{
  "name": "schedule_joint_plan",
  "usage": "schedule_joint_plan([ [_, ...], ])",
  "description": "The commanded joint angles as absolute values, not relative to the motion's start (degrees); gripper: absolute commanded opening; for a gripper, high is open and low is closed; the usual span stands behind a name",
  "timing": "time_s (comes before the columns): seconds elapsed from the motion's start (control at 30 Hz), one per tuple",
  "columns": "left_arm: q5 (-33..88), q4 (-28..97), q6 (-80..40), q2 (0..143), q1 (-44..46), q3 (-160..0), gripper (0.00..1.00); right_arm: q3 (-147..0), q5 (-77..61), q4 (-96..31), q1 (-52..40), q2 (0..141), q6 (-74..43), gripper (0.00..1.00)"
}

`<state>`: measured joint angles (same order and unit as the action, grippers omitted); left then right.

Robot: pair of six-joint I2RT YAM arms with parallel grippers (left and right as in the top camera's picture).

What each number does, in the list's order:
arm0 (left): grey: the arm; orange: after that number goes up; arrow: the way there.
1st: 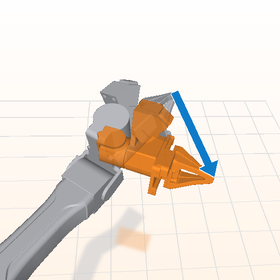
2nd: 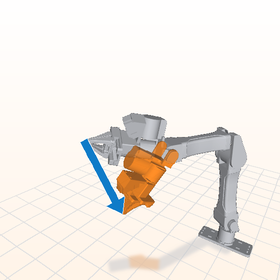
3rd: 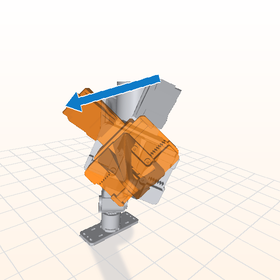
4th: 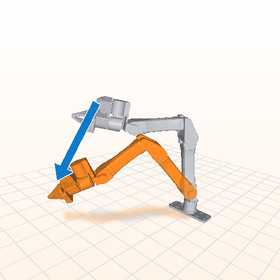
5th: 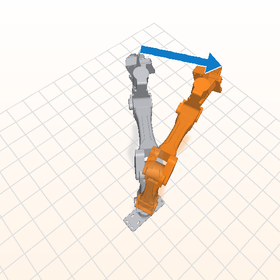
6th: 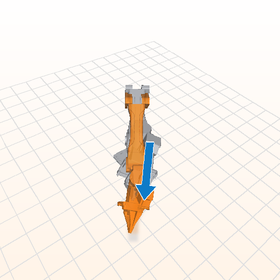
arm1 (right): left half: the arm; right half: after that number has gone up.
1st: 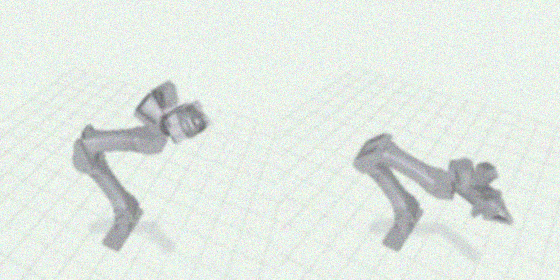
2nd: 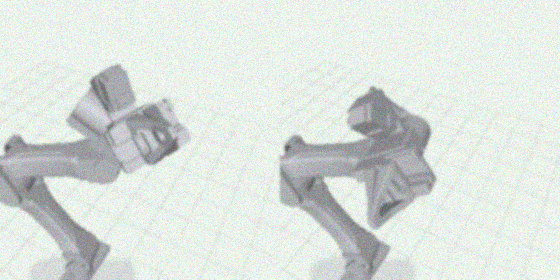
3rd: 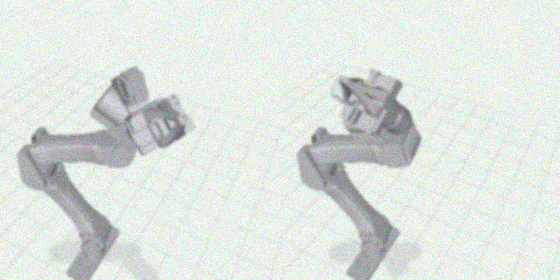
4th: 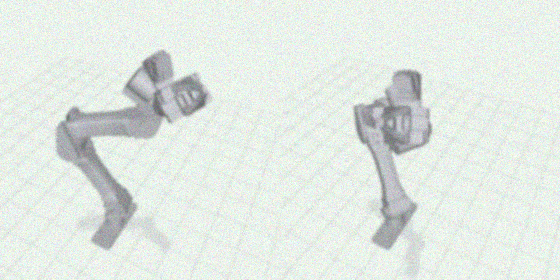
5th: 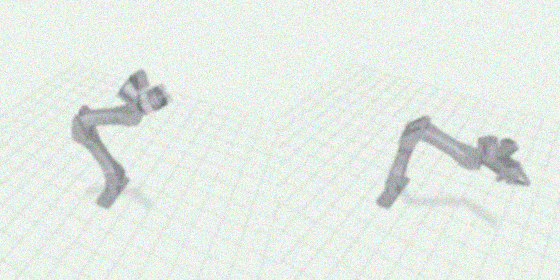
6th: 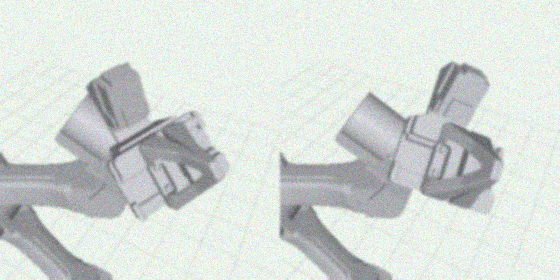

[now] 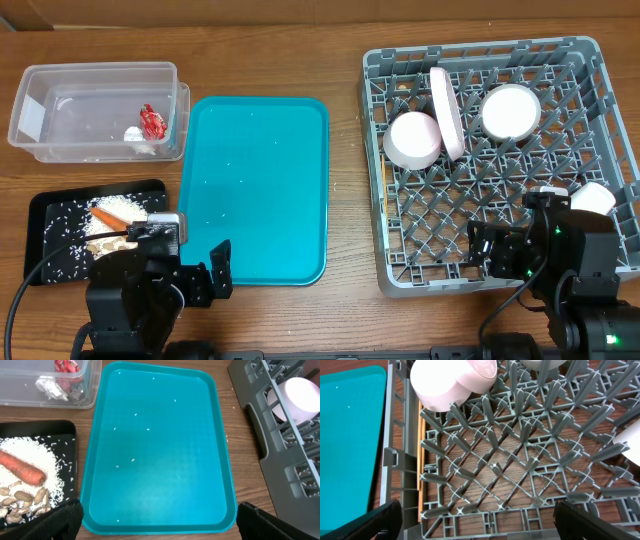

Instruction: Sort waste into correct bins and load items into the dishwasher

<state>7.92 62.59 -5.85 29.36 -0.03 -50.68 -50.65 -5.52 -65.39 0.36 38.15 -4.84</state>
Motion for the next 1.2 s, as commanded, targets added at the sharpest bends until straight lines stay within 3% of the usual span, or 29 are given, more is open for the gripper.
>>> schedule_joint_plan([
  [0.0, 7.42, 62.92, -6.63, 29.19, -0.19, -50.35, 1.00, -50.50, -4.99, -65.08, 0.40, 38.04, -4.69, 1.00],
  [0.2, 7.42, 63.00, -6.63, 29.19, -0.19, -50.35, 1.00, -49.89, -3.95, -63.09, -0.03, 33.69, -4.67, 1.00],
  [0.33, 7.42, 63.00, -6.63, 29.19, -0.19, -50.35, 1.00, -43.13, -3.92, -49.23, -0.03, 26.06, -4.45, 1.00],
  [0.43, 7.42, 63.00, -6.61, 29.19, -0.19, -50.35, 1.00, -29.04, -3.99, -31.42, -2.02, 15.53, -4.43, 1.00],
  [0.63, 7.40, 63.00, -6.63, 29.19, -0.19, -50.35, 1.00, -10.44, -4.14, -10.96, -2.85, 3.68, -4.45, 1.00],
  [0.8, 7.40, 63.00, -6.63, 29.19, -0.19, -50.35, 1.00, -2.68, -4.60, -4.03, -2.90, 0.14, -2.50, 1.00],
  [1.17, 7.40, 63.02, -6.61, 29.19, -0.19, -50.35, 1.00, -0.49, -2.61, -4.60, -2.94, 0.16, 0.67, 1.00],
])
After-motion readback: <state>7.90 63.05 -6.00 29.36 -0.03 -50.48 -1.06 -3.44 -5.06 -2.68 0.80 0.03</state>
